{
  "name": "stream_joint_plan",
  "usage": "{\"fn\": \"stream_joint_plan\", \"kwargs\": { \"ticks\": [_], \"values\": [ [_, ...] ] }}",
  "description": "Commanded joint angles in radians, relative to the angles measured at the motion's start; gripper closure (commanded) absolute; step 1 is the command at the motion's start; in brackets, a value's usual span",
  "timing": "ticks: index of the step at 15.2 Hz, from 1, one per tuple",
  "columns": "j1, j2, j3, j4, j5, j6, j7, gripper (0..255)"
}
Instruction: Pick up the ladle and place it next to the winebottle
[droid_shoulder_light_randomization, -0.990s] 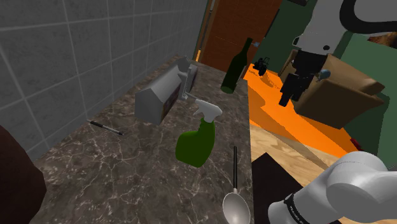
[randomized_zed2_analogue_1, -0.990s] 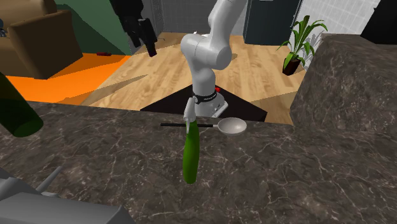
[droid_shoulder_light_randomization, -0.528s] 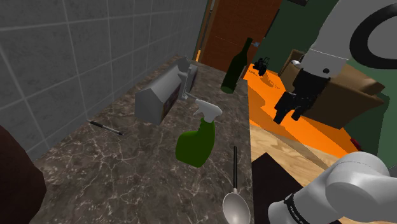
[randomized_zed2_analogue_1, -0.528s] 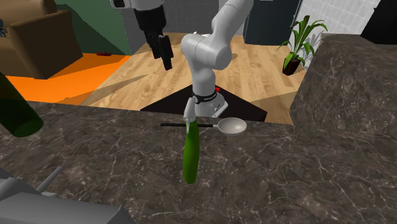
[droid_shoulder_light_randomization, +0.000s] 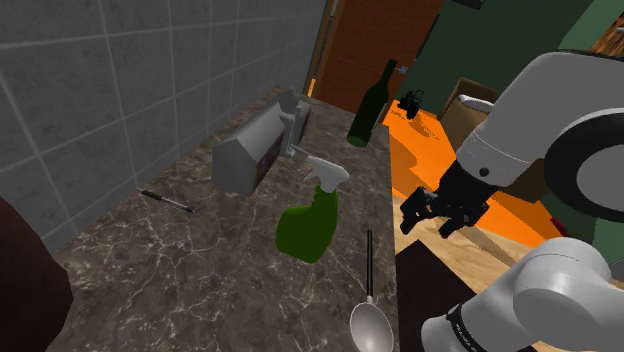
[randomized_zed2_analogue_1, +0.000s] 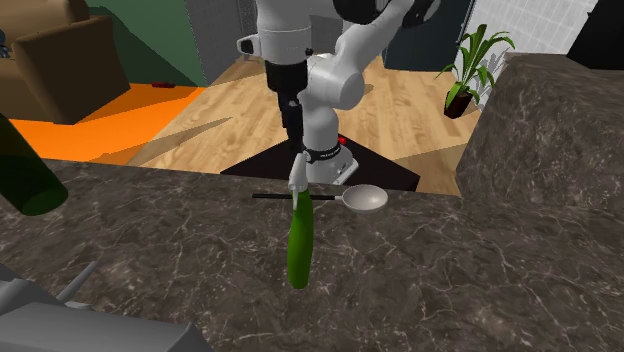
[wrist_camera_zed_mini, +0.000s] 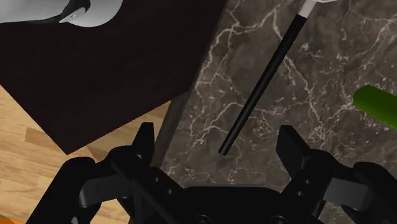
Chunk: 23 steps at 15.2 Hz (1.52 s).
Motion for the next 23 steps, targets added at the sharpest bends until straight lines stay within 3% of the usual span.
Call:
{"fn": "stream_joint_plan", "kwargs": {
  "ticks": [1, 5, 8, 16, 23],
  "values": [
    [0.025, -0.046, 0.089, -0.046, 0.084, 0.039, 0.119, 0],
    [0.06, -0.05, 0.299, -0.093, 0.256, 0.156, 0.34, 0],
    [0.055, -0.005, 0.465, -0.092, 0.376, 0.258, 0.49, 0],
    [0.051, 0.081, 0.57, -0.143, 0.476, 0.391, 0.47, 0],
    [0.051, 0.08, 0.57, -0.143, 0.475, 0.391, 0.47, 0]
  ]
}}
